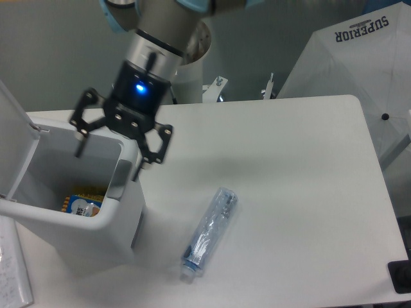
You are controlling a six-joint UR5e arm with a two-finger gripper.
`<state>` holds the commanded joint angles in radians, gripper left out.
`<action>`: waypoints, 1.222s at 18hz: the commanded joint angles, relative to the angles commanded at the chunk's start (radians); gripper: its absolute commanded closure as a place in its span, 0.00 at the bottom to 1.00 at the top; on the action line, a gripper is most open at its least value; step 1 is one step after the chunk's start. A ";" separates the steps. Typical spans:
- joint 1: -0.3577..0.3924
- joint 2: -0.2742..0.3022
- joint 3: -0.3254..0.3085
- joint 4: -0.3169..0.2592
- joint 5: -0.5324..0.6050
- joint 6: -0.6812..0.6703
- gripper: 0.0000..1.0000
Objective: Place the trash in the trash can
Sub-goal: 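Move the gripper over the clear plastic water bottle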
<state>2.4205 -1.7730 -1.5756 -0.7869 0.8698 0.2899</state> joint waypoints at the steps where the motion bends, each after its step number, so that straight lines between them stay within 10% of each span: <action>1: 0.008 -0.029 0.017 0.000 0.000 0.000 0.00; 9: 0.074 -0.264 0.212 -0.106 0.012 0.000 0.00; 15: 0.092 -0.333 0.223 -0.139 0.084 0.096 0.00; 22: 0.057 -0.408 0.325 -0.371 0.187 0.173 0.00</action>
<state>2.4774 -2.1812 -1.2504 -1.1578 1.0568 0.4633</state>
